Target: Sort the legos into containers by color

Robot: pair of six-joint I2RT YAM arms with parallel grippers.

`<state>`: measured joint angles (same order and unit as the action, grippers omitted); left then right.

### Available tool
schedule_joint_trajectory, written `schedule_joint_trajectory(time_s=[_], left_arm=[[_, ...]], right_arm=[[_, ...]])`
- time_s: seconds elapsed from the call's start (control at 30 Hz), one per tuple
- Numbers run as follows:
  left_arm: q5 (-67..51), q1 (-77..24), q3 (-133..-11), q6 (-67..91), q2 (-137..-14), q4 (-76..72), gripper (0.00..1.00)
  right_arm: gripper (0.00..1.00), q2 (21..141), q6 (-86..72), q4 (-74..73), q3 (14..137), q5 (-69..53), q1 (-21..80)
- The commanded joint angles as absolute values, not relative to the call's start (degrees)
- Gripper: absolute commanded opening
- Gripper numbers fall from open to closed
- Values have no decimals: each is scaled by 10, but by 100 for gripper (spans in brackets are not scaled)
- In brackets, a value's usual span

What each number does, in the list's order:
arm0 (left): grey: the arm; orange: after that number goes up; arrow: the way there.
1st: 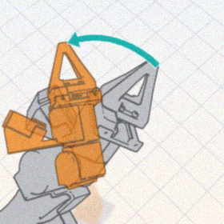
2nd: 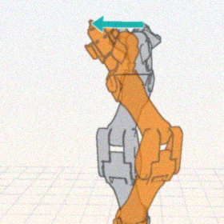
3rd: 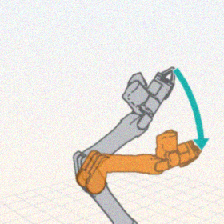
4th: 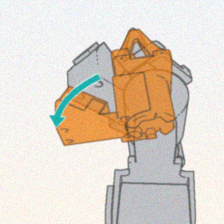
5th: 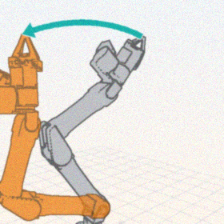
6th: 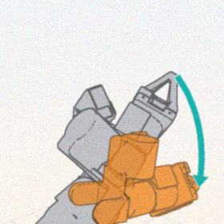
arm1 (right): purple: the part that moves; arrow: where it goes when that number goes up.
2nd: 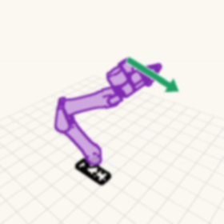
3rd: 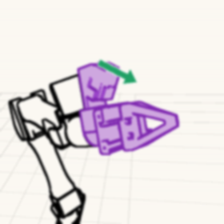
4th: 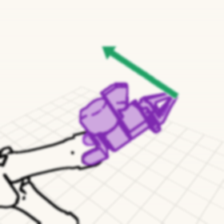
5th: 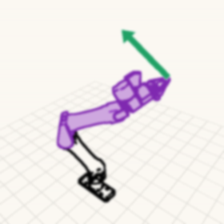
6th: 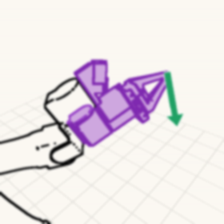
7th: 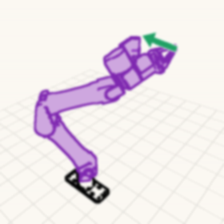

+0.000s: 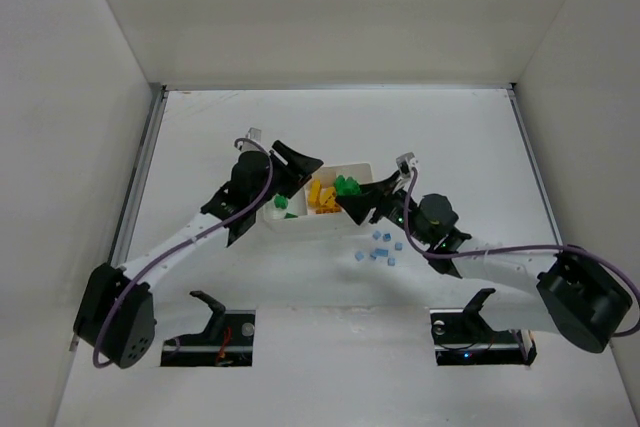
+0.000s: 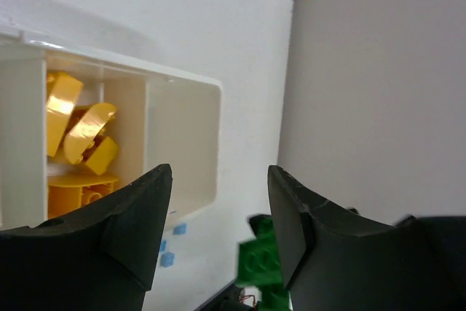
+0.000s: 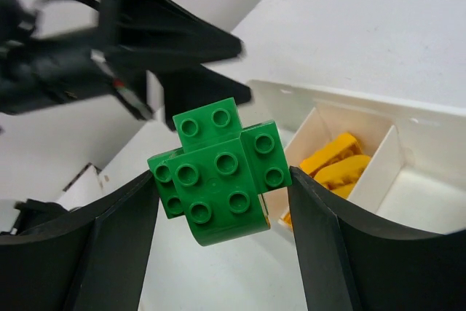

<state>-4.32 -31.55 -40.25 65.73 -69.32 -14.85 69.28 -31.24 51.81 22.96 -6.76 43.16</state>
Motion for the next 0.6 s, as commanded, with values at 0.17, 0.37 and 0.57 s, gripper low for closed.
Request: schedule_joint_trajectory(time_s=[0.17, 0.37, 0.57], left_arm=[[-22, -365, -414, 583, -603, -99, 53], [-13, -398, -434, 532, -633, -70, 51], [4, -419, -450, 511, -645, -74, 44]], right_arm=[[45, 712, -265, 467, 265, -18, 461], [45, 720, -257, 452, 280, -11, 476], [46, 733, -256, 445, 290, -11, 486]])
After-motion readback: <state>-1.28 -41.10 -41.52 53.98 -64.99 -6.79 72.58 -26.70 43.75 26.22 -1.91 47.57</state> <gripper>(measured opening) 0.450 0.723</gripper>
